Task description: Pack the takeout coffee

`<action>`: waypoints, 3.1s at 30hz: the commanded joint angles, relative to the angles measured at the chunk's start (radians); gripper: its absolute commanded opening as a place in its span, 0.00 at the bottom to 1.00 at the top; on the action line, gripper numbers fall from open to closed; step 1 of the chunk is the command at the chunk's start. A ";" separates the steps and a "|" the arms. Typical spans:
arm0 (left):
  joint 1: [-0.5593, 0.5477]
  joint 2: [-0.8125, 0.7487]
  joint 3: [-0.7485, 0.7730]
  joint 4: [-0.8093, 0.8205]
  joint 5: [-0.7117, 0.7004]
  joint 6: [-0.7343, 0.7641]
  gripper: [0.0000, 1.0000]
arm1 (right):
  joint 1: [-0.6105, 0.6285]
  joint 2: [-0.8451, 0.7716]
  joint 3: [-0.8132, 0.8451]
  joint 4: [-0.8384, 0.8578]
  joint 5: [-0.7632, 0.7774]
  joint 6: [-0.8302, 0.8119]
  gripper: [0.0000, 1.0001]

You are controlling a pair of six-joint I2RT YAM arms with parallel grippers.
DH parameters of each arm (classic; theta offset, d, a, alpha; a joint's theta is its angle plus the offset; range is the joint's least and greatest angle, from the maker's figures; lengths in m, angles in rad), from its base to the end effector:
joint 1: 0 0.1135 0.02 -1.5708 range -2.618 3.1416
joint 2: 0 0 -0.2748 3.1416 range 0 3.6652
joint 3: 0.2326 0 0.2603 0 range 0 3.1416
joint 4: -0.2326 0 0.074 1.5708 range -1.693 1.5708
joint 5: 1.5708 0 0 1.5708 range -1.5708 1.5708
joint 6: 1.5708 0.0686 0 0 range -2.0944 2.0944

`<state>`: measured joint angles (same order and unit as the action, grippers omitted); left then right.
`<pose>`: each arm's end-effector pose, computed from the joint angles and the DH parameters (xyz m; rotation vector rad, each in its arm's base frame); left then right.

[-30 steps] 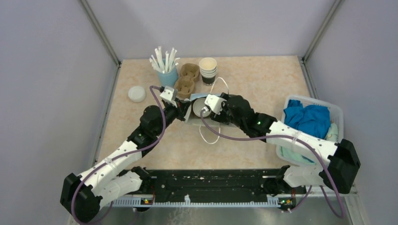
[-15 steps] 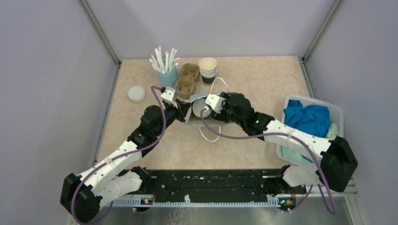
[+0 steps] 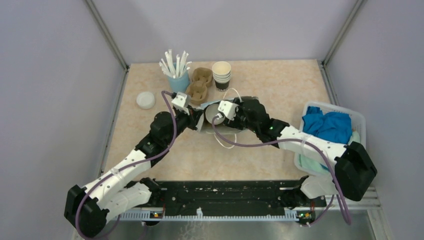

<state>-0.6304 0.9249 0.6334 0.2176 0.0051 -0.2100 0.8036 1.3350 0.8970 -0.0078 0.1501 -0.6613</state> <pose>0.2071 -0.1516 0.3071 0.3554 1.6466 -0.6421 0.2424 0.2366 0.2665 -1.2729 1.5578 -0.0607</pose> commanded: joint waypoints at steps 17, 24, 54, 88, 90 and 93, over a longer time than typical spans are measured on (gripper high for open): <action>-0.003 0.030 0.256 -0.377 -0.032 -0.136 0.00 | -0.017 0.134 0.285 -0.469 -0.174 0.015 0.51; -0.003 0.007 0.304 -0.505 -0.010 -0.204 0.00 | -0.015 0.133 0.317 -0.622 -0.264 0.095 0.51; -0.003 0.031 0.338 -0.618 -0.076 -0.263 0.00 | 0.013 0.244 0.377 -0.767 -0.232 0.202 0.63; -0.003 0.171 0.525 -0.729 -0.068 -0.314 0.51 | 0.157 -0.171 0.827 -0.849 0.122 0.793 0.99; -0.002 0.175 0.551 -0.737 -0.069 -0.312 0.63 | 0.158 -0.192 0.827 -0.801 0.098 0.786 0.99; -0.002 0.194 0.613 -0.769 -0.084 -0.289 0.83 | 0.158 -0.218 0.813 -0.734 0.107 0.777 0.99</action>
<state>-0.6304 1.1053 1.1496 -0.5316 -0.0723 -0.5228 0.9546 1.1439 1.6978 -0.8684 0.2180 0.0799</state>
